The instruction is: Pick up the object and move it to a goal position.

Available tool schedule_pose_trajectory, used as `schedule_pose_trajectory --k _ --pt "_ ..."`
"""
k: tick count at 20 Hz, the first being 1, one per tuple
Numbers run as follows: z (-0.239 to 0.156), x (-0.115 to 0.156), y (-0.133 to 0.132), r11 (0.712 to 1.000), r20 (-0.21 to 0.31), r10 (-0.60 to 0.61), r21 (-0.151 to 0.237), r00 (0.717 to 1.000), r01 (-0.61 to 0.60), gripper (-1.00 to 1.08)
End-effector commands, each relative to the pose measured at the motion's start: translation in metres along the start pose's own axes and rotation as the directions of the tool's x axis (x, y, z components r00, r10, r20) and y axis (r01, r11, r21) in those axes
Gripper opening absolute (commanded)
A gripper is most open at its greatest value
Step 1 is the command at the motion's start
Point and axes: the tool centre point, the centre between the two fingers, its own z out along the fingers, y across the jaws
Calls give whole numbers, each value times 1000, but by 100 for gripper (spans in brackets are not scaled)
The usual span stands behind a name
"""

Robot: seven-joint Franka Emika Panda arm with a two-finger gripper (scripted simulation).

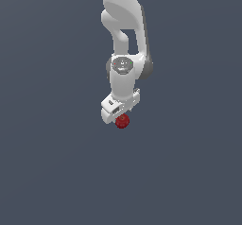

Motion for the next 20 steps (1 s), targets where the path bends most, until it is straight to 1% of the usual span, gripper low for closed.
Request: schedule_pose_trajectory --k 1,10,20 --pt "2 -1 -1 1000 0 -22 0 1000 22 100" --pt "8 -1 -1 1000 0 -29 0 1000 29 100" --pt "49 -2 -2 999 0 -33 0 999 33 100"
